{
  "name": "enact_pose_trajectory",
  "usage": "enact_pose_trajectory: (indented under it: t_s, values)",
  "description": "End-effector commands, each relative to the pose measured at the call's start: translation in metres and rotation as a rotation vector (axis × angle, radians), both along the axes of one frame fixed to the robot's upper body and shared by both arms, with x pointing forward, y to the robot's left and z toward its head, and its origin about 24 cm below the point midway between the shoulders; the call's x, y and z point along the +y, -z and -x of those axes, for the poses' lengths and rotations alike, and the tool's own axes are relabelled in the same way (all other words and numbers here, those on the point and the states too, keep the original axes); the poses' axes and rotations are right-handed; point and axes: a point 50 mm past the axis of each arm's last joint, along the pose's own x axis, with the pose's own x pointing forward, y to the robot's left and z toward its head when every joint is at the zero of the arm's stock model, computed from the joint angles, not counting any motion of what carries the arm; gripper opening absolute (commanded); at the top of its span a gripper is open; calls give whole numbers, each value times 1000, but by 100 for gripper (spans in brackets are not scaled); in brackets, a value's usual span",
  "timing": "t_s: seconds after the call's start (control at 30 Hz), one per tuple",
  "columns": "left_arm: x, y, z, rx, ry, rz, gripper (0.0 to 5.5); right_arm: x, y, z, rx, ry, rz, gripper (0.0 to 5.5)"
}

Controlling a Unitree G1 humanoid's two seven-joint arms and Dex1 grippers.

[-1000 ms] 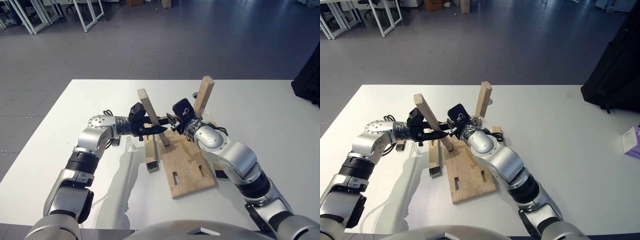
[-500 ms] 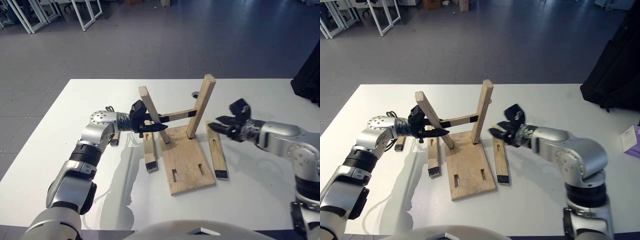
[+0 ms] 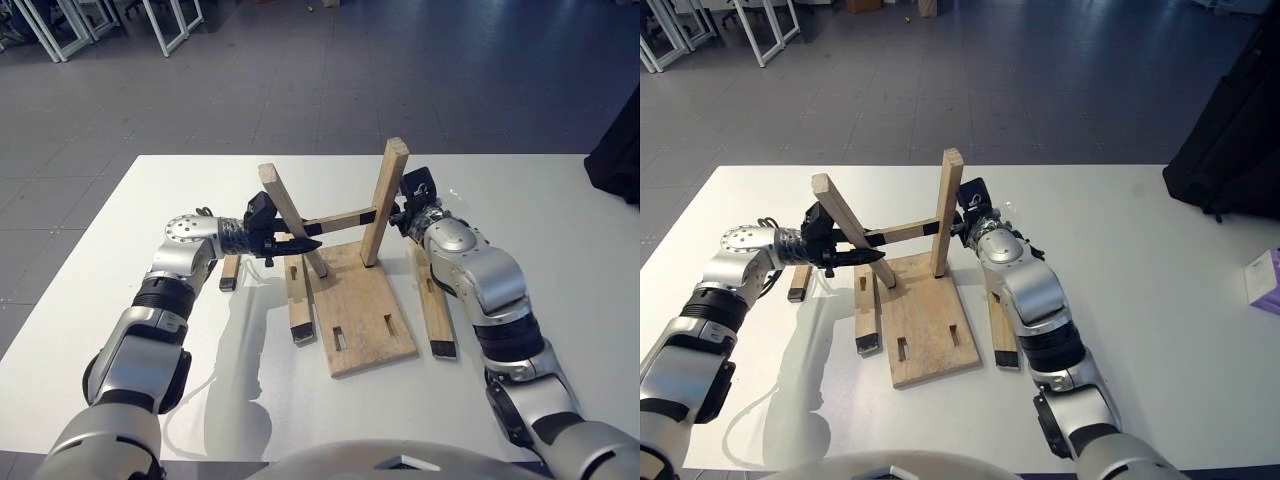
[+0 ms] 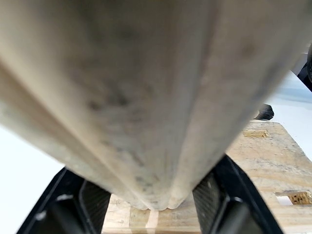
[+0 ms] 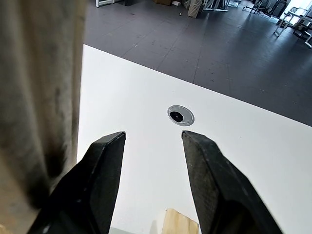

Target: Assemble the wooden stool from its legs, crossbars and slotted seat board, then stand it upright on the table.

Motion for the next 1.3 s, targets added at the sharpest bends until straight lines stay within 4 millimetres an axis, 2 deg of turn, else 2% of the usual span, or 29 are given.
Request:
enact_pose_trajectory:
  t_s: [0.03, 0.1, 0.17, 0.23, 0.4, 0.6, 0.63, 0.83, 1.03, 1.1, 1.2, 1.23, 1.3]
  values:
    - [-19, 60, 28, 149, 168, -190, 204, 0, -6, 33, 60, -330, -36, 215]
    - [-15, 57, 25, 140, 162, -195, 204, -15, -2, 40, 112, -370, 13, 215]
    - [-18, 48, 16, 108, 168, -202, 204, -18, 2, 58, 189, -490, 42, 215]
    - [-23, 33, 6, 61, 178, -193, 204, -17, 6, 74, 257, -591, 52, 215]
    - [-38, 2, -15, -52, 214, -173, 204, -9, 20, 90, 339, -657, 8, 215]
    - [-42, -13, -23, -93, 238, -185, 204, -8, 42, 106, 418, -672, 30, 215]
    - [-42, -15, -25, -98, 235, -189, 241, -8, 44, 107, 424, -666, 36, 210]
    - [-38, -29, -31, -140, 226, -234, 340, -7, 54, 111, 428, -633, 41, 210]
    - [1, -35, -30, -138, 205, -445, 456, -3, 54, 107, 394, -588, 23, 210]
    - [18, -42, -31, -130, 110, -426, 456, -1, 52, 106, 380, -577, 13, 210]
    - [49, -55, -35, -134, -180, -441, 456, 0, 47, 104, 342, -534, -7, 210]
    - [60, -56, -33, -129, -312, -422, 456, 0, 44, 102, 322, -507, -18, 210]
    - [73, -56, -21, -150, -694, -296, 456, -1, 36, 99, 272, -441, -49, 210]
